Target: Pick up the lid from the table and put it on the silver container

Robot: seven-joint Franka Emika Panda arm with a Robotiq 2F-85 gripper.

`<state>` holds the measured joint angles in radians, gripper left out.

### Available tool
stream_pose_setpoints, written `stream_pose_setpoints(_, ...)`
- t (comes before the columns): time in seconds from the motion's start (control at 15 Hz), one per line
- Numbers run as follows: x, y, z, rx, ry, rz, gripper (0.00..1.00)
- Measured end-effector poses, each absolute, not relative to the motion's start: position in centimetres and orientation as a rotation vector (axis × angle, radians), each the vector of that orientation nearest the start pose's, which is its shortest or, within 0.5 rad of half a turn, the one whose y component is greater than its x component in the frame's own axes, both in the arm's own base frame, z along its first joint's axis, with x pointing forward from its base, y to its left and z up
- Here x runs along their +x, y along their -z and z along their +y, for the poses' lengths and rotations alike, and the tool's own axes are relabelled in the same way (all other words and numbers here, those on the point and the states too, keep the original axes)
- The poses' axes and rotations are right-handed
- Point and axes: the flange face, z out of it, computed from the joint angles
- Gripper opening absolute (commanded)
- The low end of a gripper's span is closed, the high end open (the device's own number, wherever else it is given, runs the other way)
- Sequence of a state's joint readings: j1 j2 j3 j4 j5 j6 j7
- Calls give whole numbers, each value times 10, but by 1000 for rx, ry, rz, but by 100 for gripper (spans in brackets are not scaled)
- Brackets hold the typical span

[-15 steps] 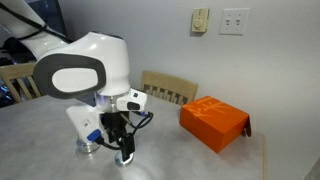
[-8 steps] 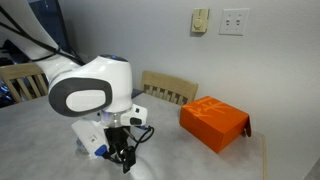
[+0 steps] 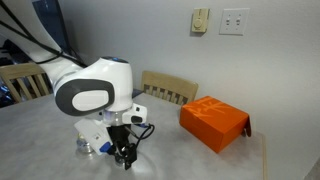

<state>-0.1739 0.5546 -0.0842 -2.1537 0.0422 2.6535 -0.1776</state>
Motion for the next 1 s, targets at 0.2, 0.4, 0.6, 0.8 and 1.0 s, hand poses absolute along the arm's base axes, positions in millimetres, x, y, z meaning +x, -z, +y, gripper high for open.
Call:
stream_pose_setpoints(0.2,538,-135,-144,-3150,-82,166,73)
stream_pose_setpoints(0.4,539,-137,-147,-3171,-73,136,61)
stream_pose_setpoints(0.6,542,-142,-148,-3186,-53,109,44)
stream_pose_setpoints(0.8,542,-143,-151,-3199,-54,95,44)
stream_pose_setpoints(1.0,542,-143,-150,-3205,-56,77,44)
